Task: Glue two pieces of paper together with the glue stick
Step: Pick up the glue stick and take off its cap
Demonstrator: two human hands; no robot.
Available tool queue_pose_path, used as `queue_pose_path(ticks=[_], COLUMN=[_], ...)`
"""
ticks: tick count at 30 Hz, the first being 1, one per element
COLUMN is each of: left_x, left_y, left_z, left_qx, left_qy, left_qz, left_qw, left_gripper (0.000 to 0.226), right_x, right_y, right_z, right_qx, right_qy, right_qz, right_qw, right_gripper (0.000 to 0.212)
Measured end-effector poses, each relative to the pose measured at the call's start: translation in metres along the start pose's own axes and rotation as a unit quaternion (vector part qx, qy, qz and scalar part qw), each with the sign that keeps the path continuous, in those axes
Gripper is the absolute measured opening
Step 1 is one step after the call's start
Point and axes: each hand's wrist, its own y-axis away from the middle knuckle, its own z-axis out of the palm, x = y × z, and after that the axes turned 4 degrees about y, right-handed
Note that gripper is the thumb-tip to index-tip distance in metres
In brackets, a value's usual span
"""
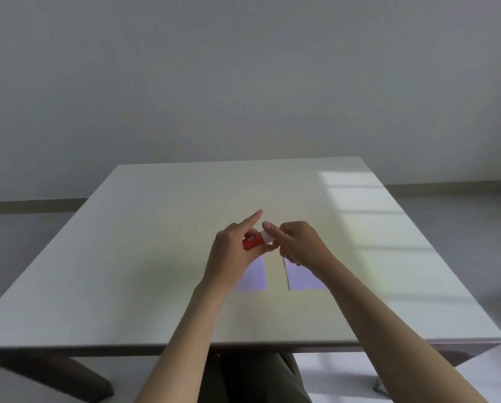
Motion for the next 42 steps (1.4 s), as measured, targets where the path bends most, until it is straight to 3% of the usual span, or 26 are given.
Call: queue_pose_path(ticks=[3,8,11,13,16,19,22,25,27,29,32,35,39,42], left_x=[0.000,-0.003,-0.003,-0.003,-0.001,-0.001,0.002,0.005,0.006,0.004,0.003,0.004,-0.001,-0.007], left_y=[-0.002,-0.002,-0.003,-0.005,-0.008,-0.008,-0.009,-0.012,-0.012,-0.013,-0.014,-0.012,-0.013,-0.010], left_z=[-0.003,-0.009,-0.008,-0.006,-0.003,-0.002,-0.002,-0.002,-0.004,-0.007,-0.011,-0.010,-0.013,-0.018], left_qx=[-0.017,0.020,0.019,0.017,0.012,0.021,0.032,0.024,0.026,0.036,0.036,0.023,0.043,0.065], left_qy=[0.006,0.027,0.037,0.037,0.032,0.047,0.056,0.040,0.041,0.047,0.039,0.038,0.075,0.122], left_qz=[0.003,0.001,-0.002,0.006,0.014,0.007,0.018,0.031,0.026,0.021,0.028,0.025,-0.007,-0.056], left_qw=[1.000,0.999,0.999,0.999,0.999,0.999,0.998,0.998,0.998,0.998,0.998,0.999,0.996,0.989], left_gripper=[0.067,0.034,0.031,0.030,0.029,0.028,0.027,0.029,0.029,0.029,0.029,0.029,0.027,0.029], right_x=[0.004,0.016,0.019,0.016,0.015,0.019,0.019,0.014,0.013,0.013,0.008,0.002,0.007,0.023], right_y=[0.000,-0.003,-0.006,-0.008,-0.014,-0.015,-0.013,-0.015,-0.016,-0.016,-0.018,-0.021,-0.030,-0.048], right_z=[-0.006,-0.012,-0.017,-0.018,-0.015,-0.015,-0.017,-0.014,-0.013,-0.016,-0.016,-0.012,-0.018,-0.030], right_qx=[-0.011,-0.042,-0.074,-0.083,-0.038,-0.045,-0.084,-0.026,0.006,-0.030,-0.061,-0.017,0.005,0.079], right_qy=[-0.071,-0.149,-0.147,-0.121,-0.070,-0.109,-0.112,-0.113,-0.108,-0.119,-0.092,-0.080,-0.094,-0.171], right_qz=[-0.008,-0.054,-0.067,-0.031,0.010,-0.046,-0.042,0.003,-0.033,-0.092,-0.082,-0.071,-0.117,-0.071], right_qw=[0.997,0.986,0.984,0.989,0.997,0.992,0.989,0.993,0.994,0.988,0.991,0.994,0.989,0.980], right_gripper=[0.039,0.008,0.025,0.029,0.038,0.010,0.037,0.052,0.035,0.010,0.029,0.023,0.006,0.017])
